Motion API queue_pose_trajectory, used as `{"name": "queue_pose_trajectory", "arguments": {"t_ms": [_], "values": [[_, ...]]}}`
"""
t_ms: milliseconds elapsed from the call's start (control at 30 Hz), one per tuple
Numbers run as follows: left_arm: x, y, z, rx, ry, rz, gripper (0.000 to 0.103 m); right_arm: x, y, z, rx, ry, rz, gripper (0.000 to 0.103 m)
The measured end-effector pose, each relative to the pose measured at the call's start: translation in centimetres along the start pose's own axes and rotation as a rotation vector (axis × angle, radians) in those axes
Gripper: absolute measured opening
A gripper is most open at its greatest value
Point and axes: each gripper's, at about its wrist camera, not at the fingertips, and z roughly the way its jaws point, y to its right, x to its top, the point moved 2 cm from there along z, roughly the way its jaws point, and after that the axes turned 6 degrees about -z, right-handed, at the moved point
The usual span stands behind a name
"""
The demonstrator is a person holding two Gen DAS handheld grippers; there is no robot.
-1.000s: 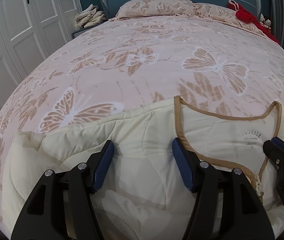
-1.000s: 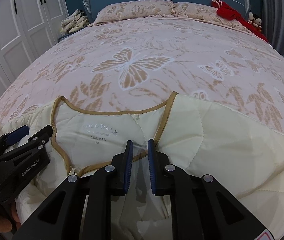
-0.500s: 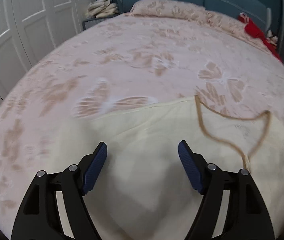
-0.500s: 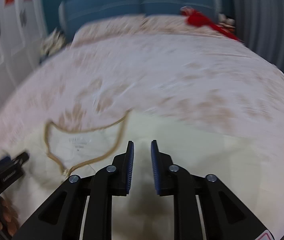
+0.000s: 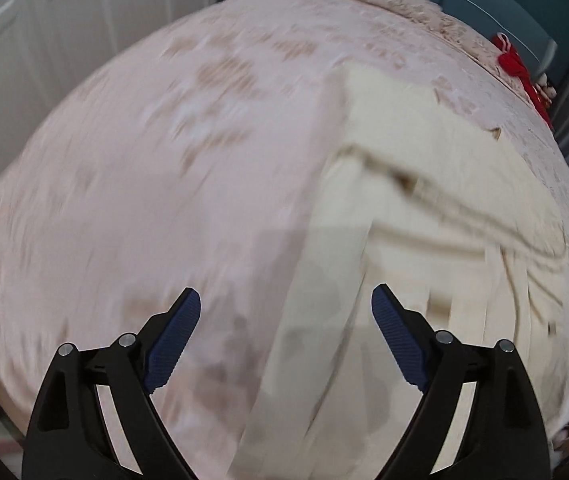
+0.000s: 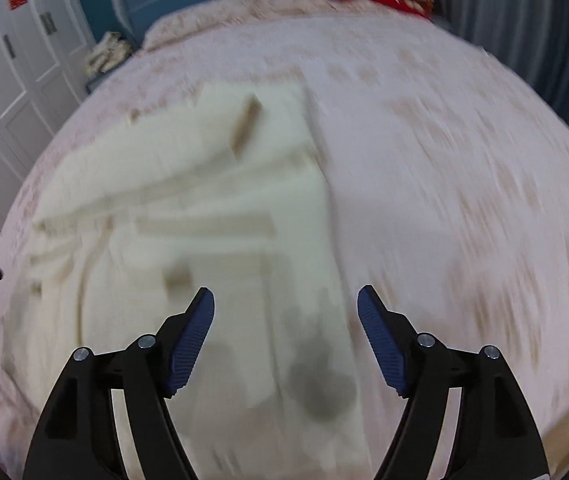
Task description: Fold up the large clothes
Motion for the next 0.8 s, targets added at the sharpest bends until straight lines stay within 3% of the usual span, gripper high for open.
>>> {"name": "queue_pose_trajectory", "arguments": {"t_ms": [133,333,500,567,600,633,667,800], "values": [[-3.4,-1.3,-0.3,-0.031,-0.026,-0.01,0.085,-5.5,2.5,-0.3,0.036,-0.06,0.136,0.073],[-6.2,-1.2,1.9,-0.093,-0.105,-0.056,0.083,-8.5,3.5,1.0,0.086,-0.101,0.24,0.073],[-7.0,-0.8,1.4,-0.127,-0.107,-0.091,0.059,-9.0,3.1,1.5,0.159,-0.091,0.308,0.073],[-6.8,-0.7,1.2,-0.14,-0.122,-0.086,0.031,-8.8,2.8,1.6,0.212,-0.087,0.333,0.052],[-6.7,-0.5,0.9,-0.147,-0.128,-0.079,0.024,-8.6,2.6,1.6,0.216,-0.092,0.339,0.044],[-6.5,-0.4,0.4,-0.145,-0.123,-0.07,0.014,-8.3,2.4,1.6,0.213,-0.09,0.336,0.015],[-6.4,-0.2,-0.3,-0.135,-0.111,-0.052,0.009,-8.1,2.1,1.5,0.216,-0.09,0.328,0.009],[-6.4,0.5,-4.0,-0.146,-0.038,0.011,0.008,-6.9,0.7,-0.6,0.166,-0.061,0.218,0.006]]}}
